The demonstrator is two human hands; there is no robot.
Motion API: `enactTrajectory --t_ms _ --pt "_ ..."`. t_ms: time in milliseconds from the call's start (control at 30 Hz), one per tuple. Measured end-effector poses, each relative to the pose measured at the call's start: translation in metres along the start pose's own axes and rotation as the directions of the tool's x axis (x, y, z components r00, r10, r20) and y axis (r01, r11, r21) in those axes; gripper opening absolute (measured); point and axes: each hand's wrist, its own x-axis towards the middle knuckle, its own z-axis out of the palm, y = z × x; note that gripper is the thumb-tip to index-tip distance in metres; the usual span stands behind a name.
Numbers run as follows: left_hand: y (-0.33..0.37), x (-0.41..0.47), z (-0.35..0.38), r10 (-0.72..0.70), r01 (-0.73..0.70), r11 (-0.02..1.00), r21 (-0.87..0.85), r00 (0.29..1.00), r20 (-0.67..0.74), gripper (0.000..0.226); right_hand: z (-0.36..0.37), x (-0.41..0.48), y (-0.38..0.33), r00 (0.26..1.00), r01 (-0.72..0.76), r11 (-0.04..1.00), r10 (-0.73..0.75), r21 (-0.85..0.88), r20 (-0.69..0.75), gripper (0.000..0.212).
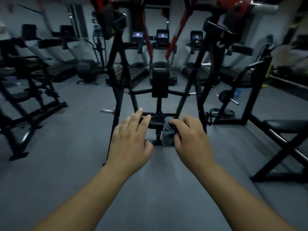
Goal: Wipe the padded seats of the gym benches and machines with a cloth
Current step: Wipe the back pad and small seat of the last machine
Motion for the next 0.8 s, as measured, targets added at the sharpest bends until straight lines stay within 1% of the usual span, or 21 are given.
enactTrajectory --t_ms 100,233,333,500,600,800 --pt "-0.003 0.05 0.068 0.023 -0.022 0.999 -0.024 0.998 0.063 0.075 0.043 0.021 0.061 0.999 -0.046 0.999 0.046 -0.009 0.01 0.031" --pt "-0.011 0.121 0.152 0.004 0.003 0.999 -0.045 0.988 0.152 0.076 0.108 0.06 0.143 0.991 -0.074 0.997 0.075 -0.011 0.107 0.032" --pt "-0.023 0.174 0.198 -0.021 0.032 0.998 -0.05 0.98 0.2 0.076 0.154 0.097 0.189 0.984 -0.094 0.996 0.093 -0.002 0.154 0.032" --pt "-0.064 0.248 0.269 -0.049 0.065 0.996 -0.058 0.969 0.244 0.071 0.236 0.154 0.238 0.972 -0.113 0.993 0.103 0.032 0.21 0.026" --pt "-0.097 0.293 0.32 -0.061 0.081 0.995 -0.06 0.956 0.286 0.07 0.295 0.188 0.268 0.967 -0.112 0.993 0.102 0.029 0.232 0.027" --pt "-0.169 0.396 0.423 -0.053 0.089 0.993 -0.079 0.926 0.375 0.075 0.411 0.268 0.327 0.938 -0.198 0.979 0.201 -0.04 0.281 0.033"
